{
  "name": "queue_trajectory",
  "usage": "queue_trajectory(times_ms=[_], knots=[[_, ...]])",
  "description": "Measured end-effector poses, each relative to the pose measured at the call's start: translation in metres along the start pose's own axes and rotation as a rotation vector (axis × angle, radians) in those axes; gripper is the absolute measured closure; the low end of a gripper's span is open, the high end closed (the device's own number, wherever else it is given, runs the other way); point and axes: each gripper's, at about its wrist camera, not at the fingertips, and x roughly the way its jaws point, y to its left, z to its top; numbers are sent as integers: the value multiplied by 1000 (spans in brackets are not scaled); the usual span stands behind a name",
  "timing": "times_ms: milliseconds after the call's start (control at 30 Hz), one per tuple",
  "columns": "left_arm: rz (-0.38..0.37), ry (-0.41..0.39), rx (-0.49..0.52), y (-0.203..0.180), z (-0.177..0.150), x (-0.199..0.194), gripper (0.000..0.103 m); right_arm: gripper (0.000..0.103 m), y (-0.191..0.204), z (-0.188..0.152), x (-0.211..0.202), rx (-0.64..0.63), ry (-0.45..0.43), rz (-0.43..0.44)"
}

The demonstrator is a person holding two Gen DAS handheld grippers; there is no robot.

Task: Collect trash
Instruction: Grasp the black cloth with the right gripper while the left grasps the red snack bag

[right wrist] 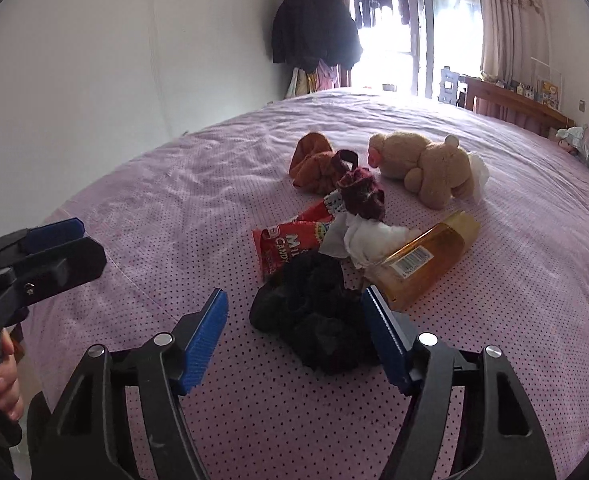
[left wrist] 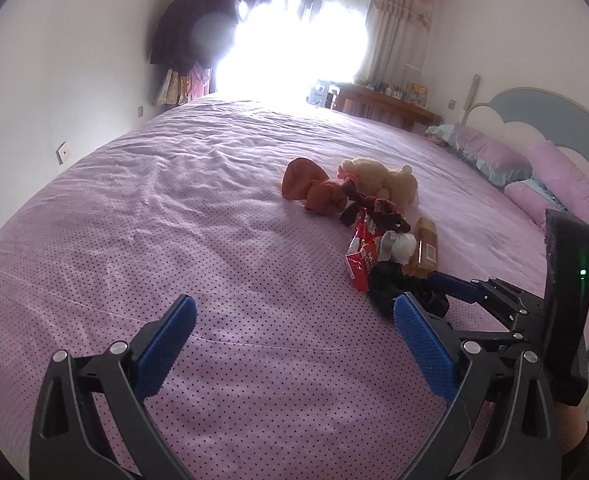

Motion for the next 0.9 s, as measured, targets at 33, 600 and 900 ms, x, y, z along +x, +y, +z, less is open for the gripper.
queue_trajectory(times_ms=[33,600,900], knots=[[-2,4,0,0,1,2,4,47,-1,0,6,5,25,-4],[-51,82,102,-35,21,67,4,88,-46,-17,-74,152,-153,65],[-108,212,68,-33,45,130,13,88,-72,-26,-90,197,-168,34]])
